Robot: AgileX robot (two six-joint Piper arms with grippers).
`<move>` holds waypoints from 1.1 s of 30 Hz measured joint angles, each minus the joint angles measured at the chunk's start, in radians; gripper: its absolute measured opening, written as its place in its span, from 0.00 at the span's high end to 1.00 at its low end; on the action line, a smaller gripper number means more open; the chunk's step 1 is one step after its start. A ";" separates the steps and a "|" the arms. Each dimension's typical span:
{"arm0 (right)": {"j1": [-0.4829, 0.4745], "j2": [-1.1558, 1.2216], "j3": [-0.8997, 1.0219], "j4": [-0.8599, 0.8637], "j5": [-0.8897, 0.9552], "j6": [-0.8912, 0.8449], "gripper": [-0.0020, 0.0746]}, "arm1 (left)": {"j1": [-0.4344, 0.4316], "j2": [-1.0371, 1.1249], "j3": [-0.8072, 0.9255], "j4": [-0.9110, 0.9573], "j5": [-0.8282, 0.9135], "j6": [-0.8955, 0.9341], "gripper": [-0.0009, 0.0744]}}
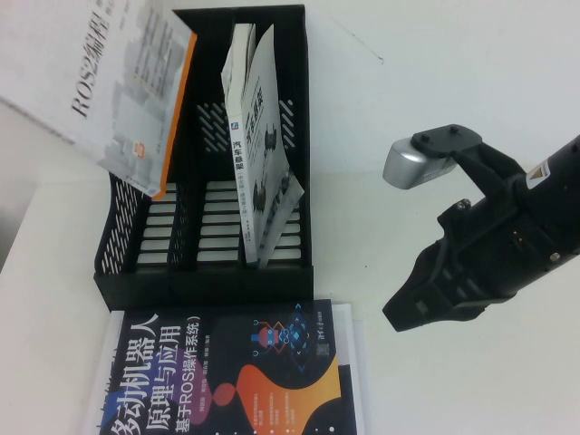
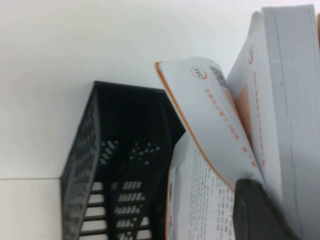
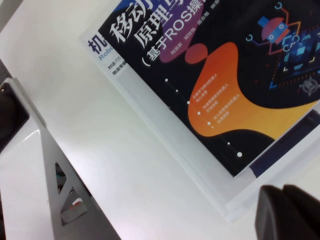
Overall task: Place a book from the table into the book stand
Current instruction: Place the book on the book shelf
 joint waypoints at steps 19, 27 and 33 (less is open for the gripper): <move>0.000 0.000 0.000 0.000 -0.002 0.023 0.97 | -0.278 0.163 0.000 0.383 -0.111 -0.249 0.81; 0.000 0.000 0.000 -0.001 -0.021 0.023 0.97 | -0.327 0.242 -0.002 0.433 -0.131 -0.269 0.81; 0.000 0.000 0.000 -0.001 -0.021 0.023 0.97 | -0.337 0.274 -0.002 0.440 -0.109 -0.296 0.82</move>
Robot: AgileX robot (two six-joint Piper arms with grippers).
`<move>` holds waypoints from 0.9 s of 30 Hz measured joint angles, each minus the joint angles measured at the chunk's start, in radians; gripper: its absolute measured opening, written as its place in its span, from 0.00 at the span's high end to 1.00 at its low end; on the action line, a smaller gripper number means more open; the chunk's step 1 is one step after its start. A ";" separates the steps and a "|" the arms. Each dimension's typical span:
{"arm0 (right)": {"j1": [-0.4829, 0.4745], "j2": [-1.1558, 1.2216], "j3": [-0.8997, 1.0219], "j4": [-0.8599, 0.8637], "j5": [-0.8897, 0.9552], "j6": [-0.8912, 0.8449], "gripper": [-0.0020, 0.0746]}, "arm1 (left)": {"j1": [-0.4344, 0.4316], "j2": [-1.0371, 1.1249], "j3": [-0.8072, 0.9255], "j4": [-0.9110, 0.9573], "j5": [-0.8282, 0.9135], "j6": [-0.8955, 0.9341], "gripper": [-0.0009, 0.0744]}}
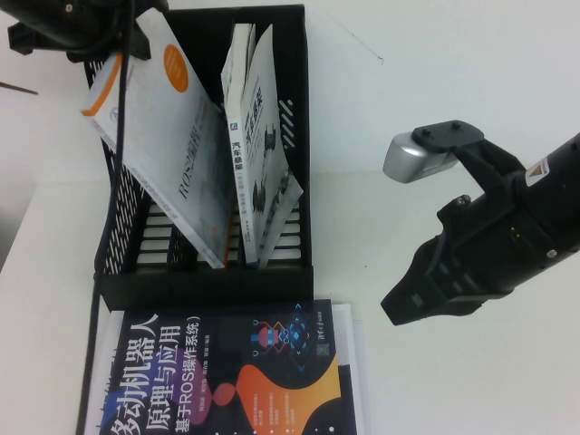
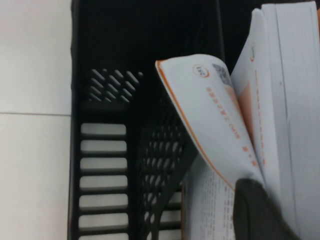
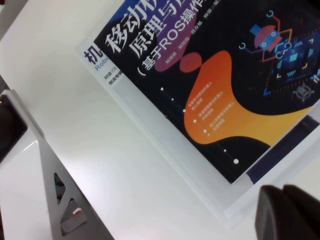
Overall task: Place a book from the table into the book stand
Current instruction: Place the book on the book shelf
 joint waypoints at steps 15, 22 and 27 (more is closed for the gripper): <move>0.000 0.000 0.000 0.000 -0.013 0.003 0.97 | 0.000 0.062 0.000 -0.033 -0.040 -0.022 0.69; 0.000 0.000 0.000 0.000 -0.015 0.003 0.97 | 0.000 0.067 -0.002 -0.100 -0.085 0.004 0.37; 0.000 0.000 0.000 0.000 -0.015 0.006 0.97 | 0.000 0.067 -0.002 -0.119 -0.088 0.017 0.35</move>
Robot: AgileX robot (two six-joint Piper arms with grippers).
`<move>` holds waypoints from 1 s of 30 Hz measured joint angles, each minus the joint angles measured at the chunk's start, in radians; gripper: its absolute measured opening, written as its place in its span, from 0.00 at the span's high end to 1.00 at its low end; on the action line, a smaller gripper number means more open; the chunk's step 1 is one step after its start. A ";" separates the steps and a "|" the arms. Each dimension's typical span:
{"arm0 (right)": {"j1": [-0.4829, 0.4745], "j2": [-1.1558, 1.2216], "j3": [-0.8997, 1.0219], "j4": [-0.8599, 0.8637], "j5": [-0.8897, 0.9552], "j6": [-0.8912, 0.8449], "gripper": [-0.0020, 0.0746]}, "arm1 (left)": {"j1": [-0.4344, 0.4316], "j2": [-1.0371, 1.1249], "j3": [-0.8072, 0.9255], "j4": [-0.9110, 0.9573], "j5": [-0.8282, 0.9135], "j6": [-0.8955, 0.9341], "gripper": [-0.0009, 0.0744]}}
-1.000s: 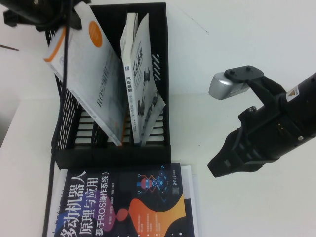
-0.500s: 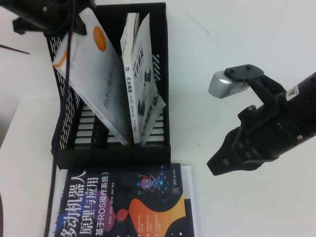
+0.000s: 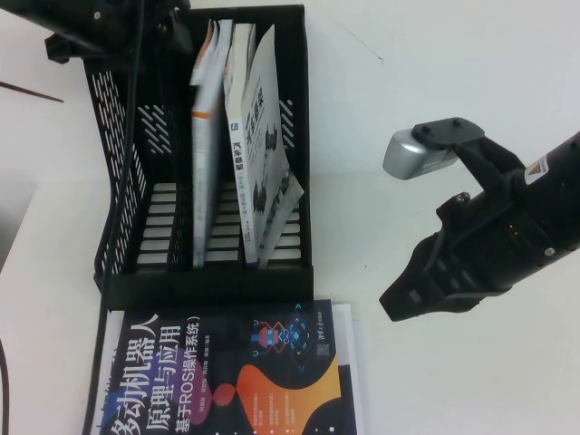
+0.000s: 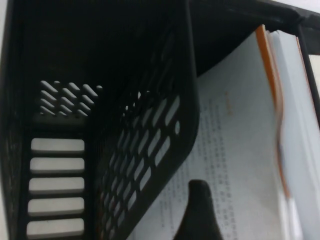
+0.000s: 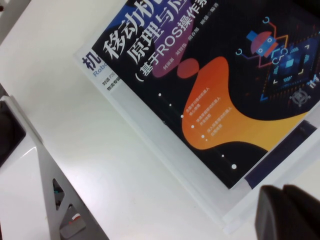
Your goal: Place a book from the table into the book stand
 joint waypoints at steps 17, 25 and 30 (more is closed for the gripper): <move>0.000 -0.146 -0.019 -0.375 0.040 0.246 0.97 | 0.000 -0.269 -0.002 0.225 0.029 0.014 0.83; 0.000 -0.387 -0.024 -0.728 0.079 0.486 0.97 | 0.000 -0.507 0.130 0.336 0.008 0.007 0.98; 0.000 -0.541 0.056 -0.811 0.031 0.581 0.97 | 0.000 -0.719 0.472 0.331 -0.181 0.007 0.99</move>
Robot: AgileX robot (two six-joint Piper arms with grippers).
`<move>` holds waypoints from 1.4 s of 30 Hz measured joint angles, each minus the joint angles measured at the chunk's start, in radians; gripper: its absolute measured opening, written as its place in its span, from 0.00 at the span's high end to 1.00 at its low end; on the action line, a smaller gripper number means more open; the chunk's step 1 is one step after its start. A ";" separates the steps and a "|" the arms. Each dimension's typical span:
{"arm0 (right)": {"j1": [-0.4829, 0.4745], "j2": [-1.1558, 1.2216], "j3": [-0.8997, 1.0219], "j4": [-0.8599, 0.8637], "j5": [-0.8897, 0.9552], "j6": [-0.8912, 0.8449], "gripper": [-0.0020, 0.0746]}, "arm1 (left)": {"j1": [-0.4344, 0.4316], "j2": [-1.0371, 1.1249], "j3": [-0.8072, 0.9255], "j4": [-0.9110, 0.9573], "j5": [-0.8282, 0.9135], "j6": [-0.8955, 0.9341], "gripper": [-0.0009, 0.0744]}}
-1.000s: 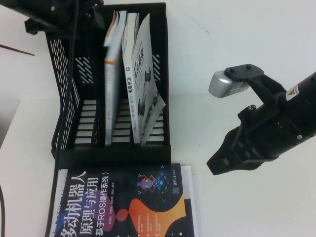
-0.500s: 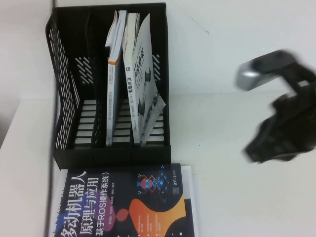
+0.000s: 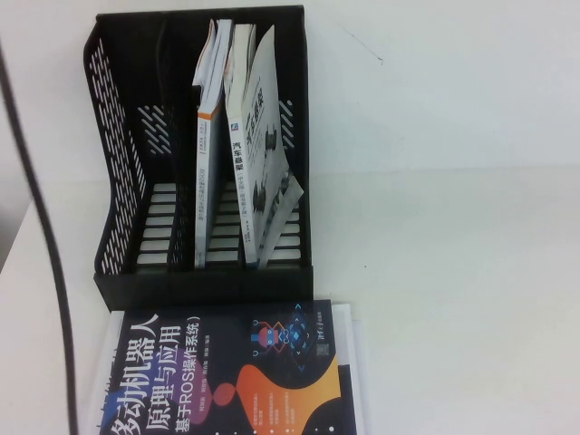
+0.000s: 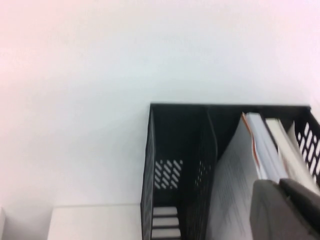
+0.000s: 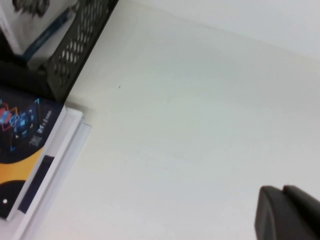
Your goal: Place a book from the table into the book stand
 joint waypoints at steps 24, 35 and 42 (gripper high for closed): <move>0.000 -0.684 0.820 -0.022 -0.399 0.220 0.97 | 0.000 -0.471 1.134 0.004 -0.834 0.033 0.99; 0.000 -0.705 0.846 -0.034 -0.381 0.221 0.97 | 0.000 -0.472 1.175 0.005 -0.861 0.033 0.99; 0.000 -0.705 0.846 -0.034 -0.369 0.221 0.97 | 0.000 -0.472 1.175 0.006 -0.861 0.035 0.99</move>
